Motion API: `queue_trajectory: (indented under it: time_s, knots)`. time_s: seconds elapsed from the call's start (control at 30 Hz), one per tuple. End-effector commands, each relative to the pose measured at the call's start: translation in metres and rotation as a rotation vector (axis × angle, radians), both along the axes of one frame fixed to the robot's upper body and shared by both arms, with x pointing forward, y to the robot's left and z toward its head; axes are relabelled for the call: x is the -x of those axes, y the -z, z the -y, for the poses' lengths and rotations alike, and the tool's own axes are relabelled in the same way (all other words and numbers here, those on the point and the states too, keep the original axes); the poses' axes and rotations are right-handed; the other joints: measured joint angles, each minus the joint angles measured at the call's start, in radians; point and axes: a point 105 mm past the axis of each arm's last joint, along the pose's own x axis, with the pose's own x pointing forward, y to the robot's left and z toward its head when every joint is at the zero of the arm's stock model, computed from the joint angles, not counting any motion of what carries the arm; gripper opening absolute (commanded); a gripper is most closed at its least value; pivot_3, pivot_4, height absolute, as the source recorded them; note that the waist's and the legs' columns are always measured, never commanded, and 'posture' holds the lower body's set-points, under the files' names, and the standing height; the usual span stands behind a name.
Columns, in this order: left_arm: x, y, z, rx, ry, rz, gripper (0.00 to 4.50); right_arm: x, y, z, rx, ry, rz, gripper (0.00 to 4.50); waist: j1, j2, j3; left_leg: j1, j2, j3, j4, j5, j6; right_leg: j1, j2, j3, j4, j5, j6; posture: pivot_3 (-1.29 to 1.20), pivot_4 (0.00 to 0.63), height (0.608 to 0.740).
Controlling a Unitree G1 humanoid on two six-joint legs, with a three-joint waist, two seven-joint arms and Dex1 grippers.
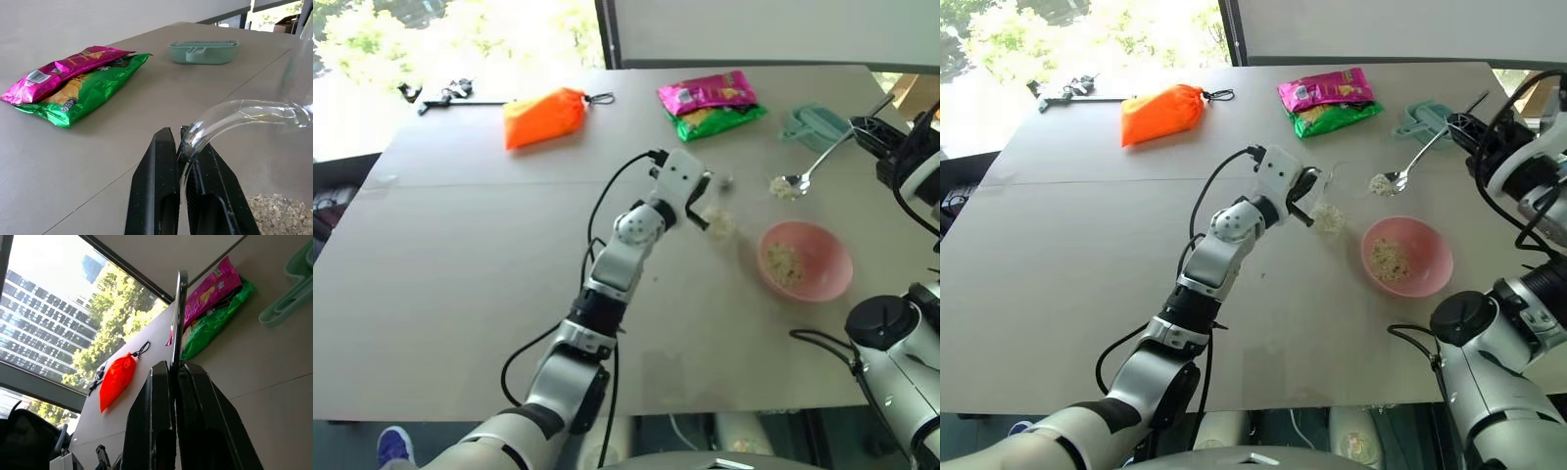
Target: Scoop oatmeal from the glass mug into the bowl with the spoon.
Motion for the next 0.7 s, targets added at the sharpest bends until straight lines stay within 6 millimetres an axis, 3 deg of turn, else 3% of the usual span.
queue_trajectory:
  time_s: [0.03, 0.3, 0.47, 0.7]
  knots:
    - [0.002, -0.016, 0.002, 0.015, 0.020, 0.054, 0.03, 0.015, -0.002, 0.008, 0.024, -0.016, 0.045, 0.00, 0.000, 0.000, 0.000, 0.000, 0.000, 0.000, 0.000, 0.000, 0.000, 0.000, 0.000, 0.000, 0.000, 0.000, 0.000, 0.00, 0.150, 0.740]
    - [-0.002, -0.019, -0.002, 0.020, 0.007, 0.061, 0.03, 0.043, 0.021, 0.027, 0.089, -0.013, 0.012, 0.00, 0.003, 0.000, 0.000, 0.000, 0.000, 0.000, 0.000, 0.000, 0.000, 0.003, -0.001, -0.002, -0.002, 0.000, 0.000, 0.00, 0.150, 0.740]
    - [-0.003, -0.020, -0.004, 0.018, 0.006, 0.065, 0.03, 0.052, 0.033, 0.028, 0.138, -0.019, -0.012, 0.00, 0.001, 0.000, 0.000, 0.001, 0.000, 0.000, 0.000, 0.001, 0.001, 0.003, -0.001, -0.002, -0.002, 0.000, 0.000, 0.00, 0.150, 0.740]
    - [-0.004, -0.024, -0.007, 0.012, -0.002, 0.083, 0.03, 0.051, 0.028, 0.014, 0.338, 0.041, 0.057, 0.00, 0.001, 0.000, 0.000, 0.001, -0.001, 0.000, 0.001, 0.001, 0.002, 0.003, -0.001, -0.003, -0.002, 0.000, 0.000, 0.00, 0.150, 0.740]
